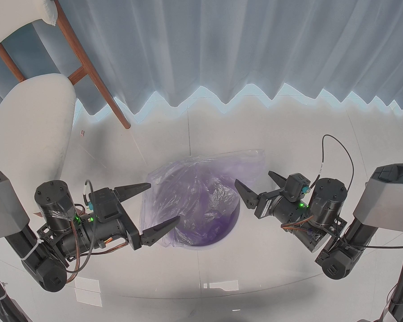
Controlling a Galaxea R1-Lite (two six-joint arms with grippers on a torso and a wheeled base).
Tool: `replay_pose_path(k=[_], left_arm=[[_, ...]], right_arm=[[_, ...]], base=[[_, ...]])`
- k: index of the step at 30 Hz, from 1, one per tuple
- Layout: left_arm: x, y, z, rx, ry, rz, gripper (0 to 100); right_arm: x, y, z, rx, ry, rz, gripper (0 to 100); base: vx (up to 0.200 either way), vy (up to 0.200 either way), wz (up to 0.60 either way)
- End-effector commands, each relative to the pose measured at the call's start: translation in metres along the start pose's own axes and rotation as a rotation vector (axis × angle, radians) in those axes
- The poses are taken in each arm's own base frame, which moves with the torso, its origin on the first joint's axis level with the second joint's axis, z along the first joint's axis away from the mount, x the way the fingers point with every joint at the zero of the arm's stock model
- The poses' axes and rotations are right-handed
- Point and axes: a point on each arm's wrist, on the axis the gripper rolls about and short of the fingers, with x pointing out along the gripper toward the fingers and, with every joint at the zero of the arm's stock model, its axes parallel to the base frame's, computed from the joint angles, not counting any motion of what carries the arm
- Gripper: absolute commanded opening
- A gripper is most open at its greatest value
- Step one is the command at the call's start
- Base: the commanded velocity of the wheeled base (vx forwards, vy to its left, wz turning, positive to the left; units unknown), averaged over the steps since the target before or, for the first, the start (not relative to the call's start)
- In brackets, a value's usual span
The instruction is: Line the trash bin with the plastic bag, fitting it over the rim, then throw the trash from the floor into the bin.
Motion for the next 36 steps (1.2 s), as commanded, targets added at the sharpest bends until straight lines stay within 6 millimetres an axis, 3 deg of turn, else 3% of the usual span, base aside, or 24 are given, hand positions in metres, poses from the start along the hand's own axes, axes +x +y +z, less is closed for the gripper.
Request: replay_pose_path(k=[1,12,27,28,32,33,36], left_arm=[[0.009,0.004,-0.018,-0.042,0.052,0.01,100],[0.029,0.004,-0.051,-0.093,0.136,0.004,100],[0.031,0.005,-0.057,-0.125,0.161,0.066,100],[0.03,0.004,-0.057,-0.126,0.163,0.066,100],[0.028,0.003,-0.059,-0.128,0.176,0.064,100],[0.028,0.003,-0.059,-0.13,0.174,0.063,0],[0.029,0.001,-0.057,-0.128,0.171,0.057,0]], right_arm=[[0.01,-0.003,-0.012,-0.003,0.009,0.003,100],[0.029,-0.002,-0.032,-0.059,0.032,0.067,100],[0.038,-0.001,-0.044,-0.084,0.046,0.087,100],[0.039,-0.001,-0.045,-0.087,0.045,0.089,0],[0.038,0.0,-0.044,-0.088,0.043,0.092,0],[0.038,0.001,-0.042,-0.088,0.037,0.093,0],[0.035,0.002,-0.039,-0.091,0.034,0.093,0]], base=[[0.0,0.0,0.0],[0.0,0.0,0.0],[0.0,0.0,0.0],[0.0,0.0,0.0],[0.0,0.0,0.0],[0.0,0.0,0.0],[0.0,0.0,0.0]])
